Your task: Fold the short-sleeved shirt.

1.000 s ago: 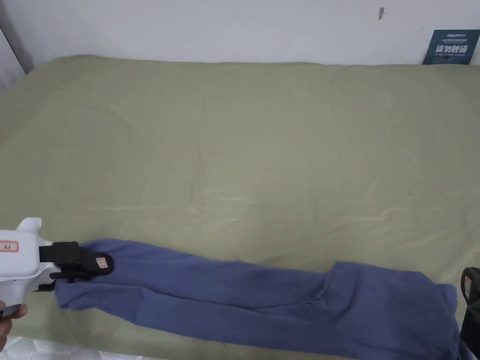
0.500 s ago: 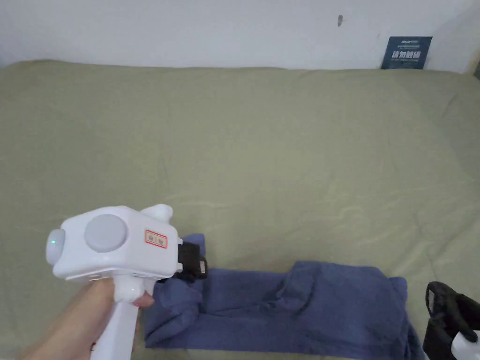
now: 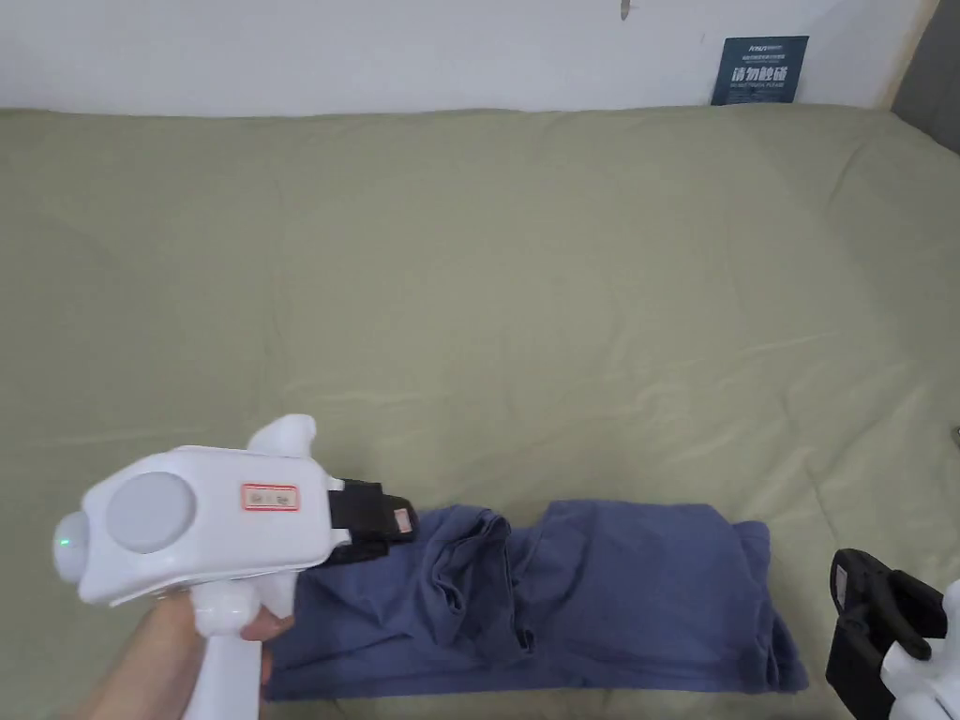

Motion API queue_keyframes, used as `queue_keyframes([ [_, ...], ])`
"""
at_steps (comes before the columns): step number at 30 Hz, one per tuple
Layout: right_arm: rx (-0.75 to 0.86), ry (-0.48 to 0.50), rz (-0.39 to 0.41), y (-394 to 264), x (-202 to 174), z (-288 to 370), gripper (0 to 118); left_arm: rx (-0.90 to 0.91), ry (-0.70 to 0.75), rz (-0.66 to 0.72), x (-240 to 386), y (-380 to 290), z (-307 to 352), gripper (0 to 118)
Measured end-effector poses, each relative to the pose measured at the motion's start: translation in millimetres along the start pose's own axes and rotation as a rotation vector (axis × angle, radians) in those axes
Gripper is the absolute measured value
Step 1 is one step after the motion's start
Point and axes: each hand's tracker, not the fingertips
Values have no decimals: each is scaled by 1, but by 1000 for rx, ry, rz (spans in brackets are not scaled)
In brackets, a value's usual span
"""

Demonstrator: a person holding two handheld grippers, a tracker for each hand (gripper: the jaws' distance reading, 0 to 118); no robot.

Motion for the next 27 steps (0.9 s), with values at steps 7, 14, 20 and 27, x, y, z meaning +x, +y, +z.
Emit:
queue_keyframes([
  [7, 2, 40, 7, 2, -13, -6, 0, -117, 57, 15, -14, 0, -13, 0],
  [14, -30, 38, 21, -3, -15, -6, 0, -301, -38, 59, -7, -22, -114, 0],
  [20, -52, 22, 23, -3, -12, -10, 0, -281, -107, 115, -18, -23, -108, 0],
  [27, -22, 54, 51, 9, -26, -9, 0, -66, -76, 97, -49, 9, 13, 0],
])
